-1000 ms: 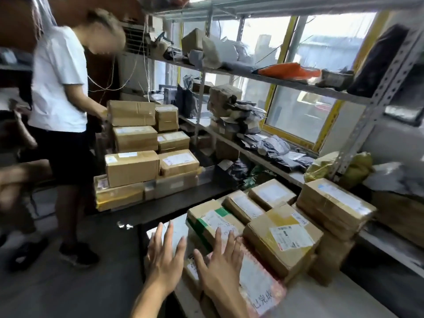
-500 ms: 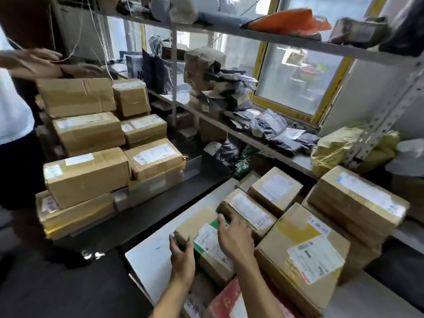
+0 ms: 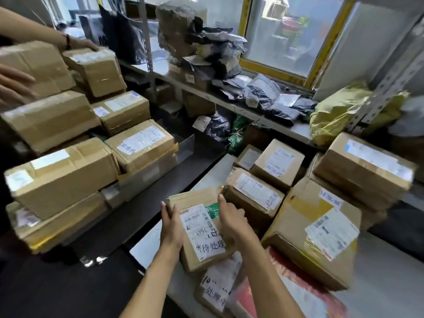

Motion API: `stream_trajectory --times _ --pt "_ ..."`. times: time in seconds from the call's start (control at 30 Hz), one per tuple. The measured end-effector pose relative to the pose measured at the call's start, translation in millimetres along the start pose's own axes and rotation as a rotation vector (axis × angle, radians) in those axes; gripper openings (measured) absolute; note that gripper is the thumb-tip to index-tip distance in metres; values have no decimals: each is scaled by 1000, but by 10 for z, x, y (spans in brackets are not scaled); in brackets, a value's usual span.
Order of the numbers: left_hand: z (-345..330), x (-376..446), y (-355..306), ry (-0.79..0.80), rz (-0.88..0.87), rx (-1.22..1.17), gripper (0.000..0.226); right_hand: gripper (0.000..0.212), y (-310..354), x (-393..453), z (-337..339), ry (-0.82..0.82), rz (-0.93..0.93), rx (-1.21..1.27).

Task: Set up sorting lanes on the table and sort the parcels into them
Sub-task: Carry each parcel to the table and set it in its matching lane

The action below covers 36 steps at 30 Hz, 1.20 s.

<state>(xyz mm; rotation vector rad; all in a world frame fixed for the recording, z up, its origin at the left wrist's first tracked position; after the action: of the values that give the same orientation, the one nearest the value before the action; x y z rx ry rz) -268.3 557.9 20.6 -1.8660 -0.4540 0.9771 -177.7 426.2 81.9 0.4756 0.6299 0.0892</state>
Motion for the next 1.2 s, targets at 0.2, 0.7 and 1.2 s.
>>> stream_trajectory --times 0.2,0.7,1.2 --pt "198 133 -335 115 17 -29 53 79 210 -225 -124 -63 -69 238" --pt "-143 -347 -1165 788 -37 61 72 102 149 -1254 133 -443 0 721" --pt "-1087 -2980 -231 1236 238 121 61 88 -2209 -3004 277 -649 86 1090"
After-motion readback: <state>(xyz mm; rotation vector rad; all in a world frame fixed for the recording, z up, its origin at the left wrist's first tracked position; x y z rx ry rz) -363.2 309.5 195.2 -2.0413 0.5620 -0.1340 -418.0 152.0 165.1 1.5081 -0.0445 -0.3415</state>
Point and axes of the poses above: each hand's wrist, its own x-axis towards the middle knuckle, its own z-axis out of the back of the hand, y = z × x, the point moved 3 cm from there along x, towards the middle knuckle, and after that the axes turned 9 degrees about -x, right-handed, at the moved point
